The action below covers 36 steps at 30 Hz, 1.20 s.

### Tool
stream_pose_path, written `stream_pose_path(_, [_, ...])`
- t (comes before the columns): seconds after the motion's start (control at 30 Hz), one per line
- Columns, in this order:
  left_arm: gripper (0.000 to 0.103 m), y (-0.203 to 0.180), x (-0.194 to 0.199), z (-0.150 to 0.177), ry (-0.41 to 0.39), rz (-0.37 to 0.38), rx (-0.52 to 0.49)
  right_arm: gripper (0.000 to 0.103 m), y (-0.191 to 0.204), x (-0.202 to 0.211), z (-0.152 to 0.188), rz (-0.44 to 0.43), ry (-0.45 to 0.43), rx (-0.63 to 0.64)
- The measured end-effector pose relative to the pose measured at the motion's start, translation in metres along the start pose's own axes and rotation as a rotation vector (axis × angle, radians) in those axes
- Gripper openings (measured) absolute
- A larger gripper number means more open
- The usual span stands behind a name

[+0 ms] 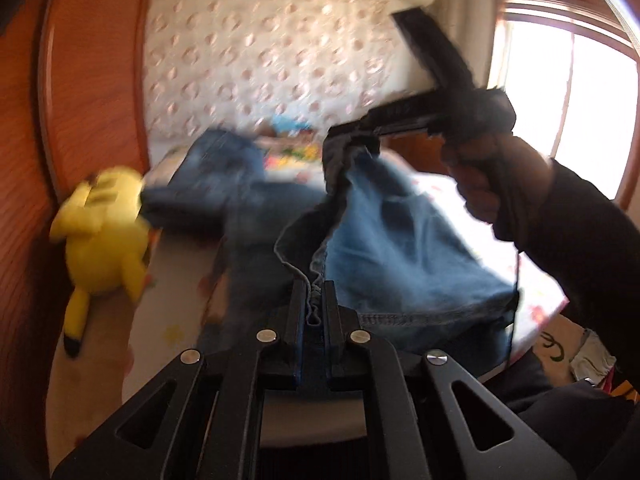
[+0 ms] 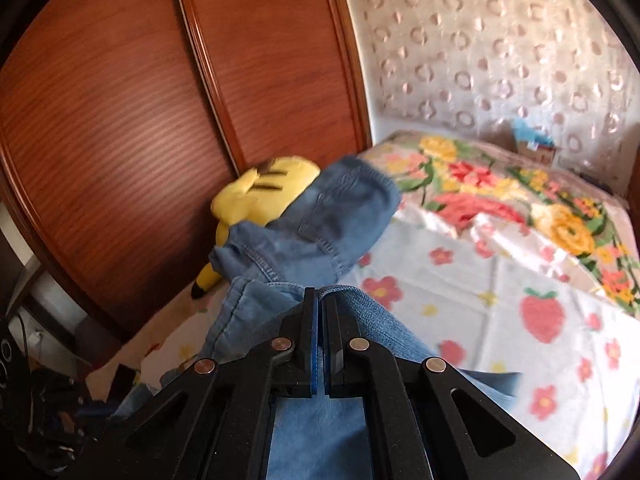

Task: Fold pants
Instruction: 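Grasp the jeans leg with the left gripper while the right gripper grasps the hem, then lay the folded jeans flat and open both grippers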

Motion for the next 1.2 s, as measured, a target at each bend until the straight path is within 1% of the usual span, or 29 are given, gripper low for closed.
stream_pose_path(0.03, [0.008,0.004,-0.004,0.005,0.013,-0.009,0.005,0.002,0.003,-0.01,0.0,0.012,0.02,0.009])
stream_pose_path(0.07, [0.008,0.009,-0.011,0.01,0.034,-0.01,0.018,0.007,0.004,-0.017,0.002,0.024,0.039,0.006])
stream_pose_path(0.1, [0.008,0.011,-0.015,0.014,0.047,-0.007,0.028,0.01,0.001,-0.023,0.006,0.015,0.05,0.003])
stream_pose_path(0.13, [0.008,0.013,-0.019,0.018,0.058,-0.004,0.033,0.022,0.002,-0.02,0.007,0.008,0.051,0.006])
stream_pose_path(0.17, [0.008,0.014,-0.02,0.019,0.064,-0.008,0.033,0.039,0.001,-0.016,0.009,0.018,0.043,0.016])
stream_pose_path(0.2, [0.008,0.012,-0.021,0.021,0.07,-0.018,0.03,0.043,0.0,-0.012,0.008,0.032,0.032,0.026])
stream_pose_path(0.27, [0.009,0.012,-0.022,0.02,0.072,-0.01,0.032,0.047,-0.004,-0.001,0.016,0.054,0.013,0.028])
stream_pose_path(0.33, [0.017,0.013,-0.021,0.018,0.068,-0.012,0.032,0.052,-0.009,0.014,0.025,0.089,-0.014,0.022])
stream_pose_path(0.37, [0.019,0.013,-0.02,0.017,0.061,-0.022,0.028,0.052,-0.01,0.023,0.032,0.099,-0.028,0.019])
stream_pose_path(0.43, [0.03,0.012,-0.02,0.012,0.053,-0.035,0.023,0.052,-0.022,0.039,0.042,0.131,-0.049,0.005])
stream_pose_path(0.47, [0.047,0.015,-0.02,0.009,0.049,-0.038,0.024,0.052,-0.024,0.046,0.054,0.15,-0.05,-0.004])
stream_pose_path(0.5, [0.06,0.015,-0.02,0.007,0.041,-0.044,0.023,0.052,-0.031,0.054,0.063,0.17,-0.055,-0.016])
stream_pose_path(0.53, [0.069,0.016,-0.021,0.005,0.039,-0.05,0.022,0.052,-0.034,0.059,0.072,0.178,-0.059,-0.021])
stream_pose_path(0.57, [0.083,0.016,-0.022,0.002,0.033,-0.058,0.023,0.052,-0.039,0.064,0.081,0.195,-0.063,-0.027])
stream_pose_path(0.67, [0.083,0.016,-0.027,-0.006,0.019,-0.074,0.025,0.052,-0.05,0.073,0.11,0.222,-0.053,-0.067])
stream_pose_path(0.83, [0.083,0.008,-0.038,-0.02,0.016,-0.081,0.01,0.052,-0.059,0.071,0.152,0.21,-0.019,-0.143])
stream_pose_path(0.9, [0.083,0.004,-0.042,-0.023,0.017,-0.086,-0.001,0.052,-0.059,0.067,0.163,0.198,-0.011,-0.165])
stream_pose_path(1.07, [0.083,-0.005,-0.051,-0.029,0.026,-0.091,-0.016,0.052,-0.059,0.057,0.173,0.181,0.024,-0.203])
stream_pose_path(1.13, [0.083,-0.007,-0.054,-0.029,0.027,-0.094,-0.021,0.052,-0.055,0.06,0.183,0.176,0.042,-0.218])
stream_pose_path(1.2, [0.083,-0.008,-0.058,-0.029,0.034,-0.096,-0.026,0.052,-0.05,0.064,0.192,0.165,0.043,-0.203])
Point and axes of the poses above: each gripper's, at about its wrist camera, not at the fingertips, and x roughly against the way its jaws point, y to its left, z to its underside, the point moved 2 cm from there along -x, roughly the way its jaws point, and after that the axes turned 7 degrees about y, right-handed, at the moved point
